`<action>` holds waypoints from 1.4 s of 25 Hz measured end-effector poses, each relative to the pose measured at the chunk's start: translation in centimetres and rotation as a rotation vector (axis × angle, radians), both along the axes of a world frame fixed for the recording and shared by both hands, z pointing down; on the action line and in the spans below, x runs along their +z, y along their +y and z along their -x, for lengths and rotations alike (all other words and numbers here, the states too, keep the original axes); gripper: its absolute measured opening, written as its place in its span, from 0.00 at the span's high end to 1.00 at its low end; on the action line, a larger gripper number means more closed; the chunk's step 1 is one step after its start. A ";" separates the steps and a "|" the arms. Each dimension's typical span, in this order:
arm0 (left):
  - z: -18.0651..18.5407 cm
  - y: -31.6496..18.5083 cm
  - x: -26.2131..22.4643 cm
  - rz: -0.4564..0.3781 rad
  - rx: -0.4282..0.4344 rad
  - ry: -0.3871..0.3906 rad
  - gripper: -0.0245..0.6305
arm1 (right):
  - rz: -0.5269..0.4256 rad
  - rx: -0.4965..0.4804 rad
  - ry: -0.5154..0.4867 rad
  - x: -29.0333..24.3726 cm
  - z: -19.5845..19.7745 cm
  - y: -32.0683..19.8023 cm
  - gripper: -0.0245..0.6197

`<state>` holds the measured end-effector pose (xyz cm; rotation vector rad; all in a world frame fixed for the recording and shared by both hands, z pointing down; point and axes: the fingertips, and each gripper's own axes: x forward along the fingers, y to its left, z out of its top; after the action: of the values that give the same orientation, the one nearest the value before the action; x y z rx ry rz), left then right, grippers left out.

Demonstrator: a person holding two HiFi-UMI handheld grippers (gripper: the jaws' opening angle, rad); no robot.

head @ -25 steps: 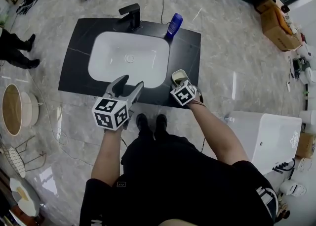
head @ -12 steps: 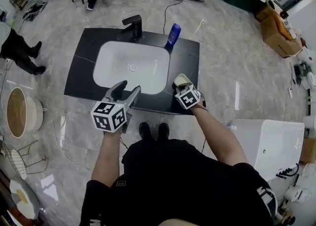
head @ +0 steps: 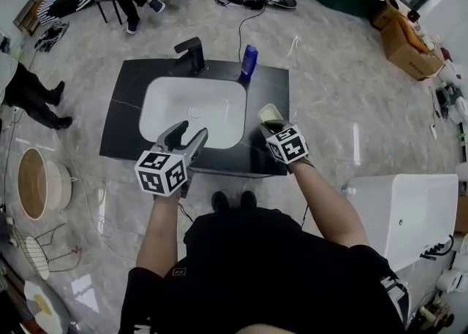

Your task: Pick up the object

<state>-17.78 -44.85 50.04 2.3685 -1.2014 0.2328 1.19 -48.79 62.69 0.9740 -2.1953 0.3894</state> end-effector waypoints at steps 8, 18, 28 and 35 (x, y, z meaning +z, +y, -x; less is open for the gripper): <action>-1.0 -1.2 -2.0 -0.043 0.036 -0.021 0.59 | -0.092 0.043 -0.128 -6.0 -0.9 -0.7 0.92; -1.1 -2.4 -5.2 -0.116 0.064 -0.061 0.60 | -0.213 0.031 -0.309 -14.2 -2.3 0.9 0.92; 1.1 -3.1 -8.5 -0.206 0.004 -0.090 0.62 | -0.386 0.075 -0.462 -22.8 -4.9 2.0 0.93; 2.2 -2.8 -10.5 -0.252 -0.028 -0.096 0.64 | -0.504 0.111 -0.559 -27.3 -7.5 3.0 0.93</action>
<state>-20.02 -47.67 39.51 2.5790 -1.3787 0.1976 8.65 -45.77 35.36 1.3866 -2.8344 0.1654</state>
